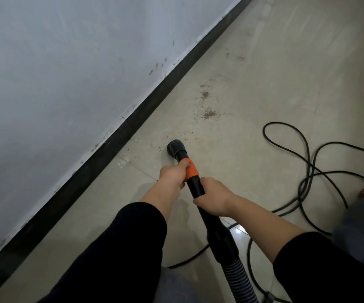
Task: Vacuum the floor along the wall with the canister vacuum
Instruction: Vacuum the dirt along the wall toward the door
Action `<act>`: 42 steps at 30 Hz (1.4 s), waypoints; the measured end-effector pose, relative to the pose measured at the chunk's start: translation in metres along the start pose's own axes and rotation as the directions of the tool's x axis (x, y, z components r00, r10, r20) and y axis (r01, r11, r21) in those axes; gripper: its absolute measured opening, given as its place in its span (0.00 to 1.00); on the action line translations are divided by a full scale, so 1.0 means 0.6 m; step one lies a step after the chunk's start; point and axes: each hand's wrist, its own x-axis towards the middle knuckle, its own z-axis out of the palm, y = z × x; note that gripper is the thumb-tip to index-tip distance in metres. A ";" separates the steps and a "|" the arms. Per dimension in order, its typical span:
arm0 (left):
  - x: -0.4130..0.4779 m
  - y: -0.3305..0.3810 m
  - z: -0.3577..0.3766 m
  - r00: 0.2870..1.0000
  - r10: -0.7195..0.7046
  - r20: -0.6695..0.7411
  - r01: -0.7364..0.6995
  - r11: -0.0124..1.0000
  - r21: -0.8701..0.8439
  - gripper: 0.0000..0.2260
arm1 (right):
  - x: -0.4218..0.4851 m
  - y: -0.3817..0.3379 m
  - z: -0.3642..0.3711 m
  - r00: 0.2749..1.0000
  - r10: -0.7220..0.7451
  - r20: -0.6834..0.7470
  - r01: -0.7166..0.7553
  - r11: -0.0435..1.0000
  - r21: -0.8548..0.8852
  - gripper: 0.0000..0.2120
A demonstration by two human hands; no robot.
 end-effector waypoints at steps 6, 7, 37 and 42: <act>0.011 -0.009 -0.023 0.999 -0.025 -0.025 0.022 0.996 -0.091 0.15 | 0.006 -0.009 0.011 0.999 -0.048 0.013 0.048 0.998 -0.037 0.10; 0.013 -0.011 -0.028 0.999 -0.032 -0.029 0.028 0.993 -0.111 0.16 | 0.006 -0.012 0.013 0.998 -0.059 0.019 0.060 0.997 -0.040 0.10; 0.011 -0.006 -0.172 0.949 -0.075 -0.305 -0.002 0.969 -0.245 0.12 | 0.040 -0.119 0.085 0.956 -0.237 0.171 0.266 0.948 -0.173 0.10; 0.012 -0.003 -0.177 0.935 -0.068 -0.348 -0.012 0.975 -0.222 0.12 | 0.046 -0.126 0.091 0.958 -0.231 0.168 0.259 0.952 -0.162 0.08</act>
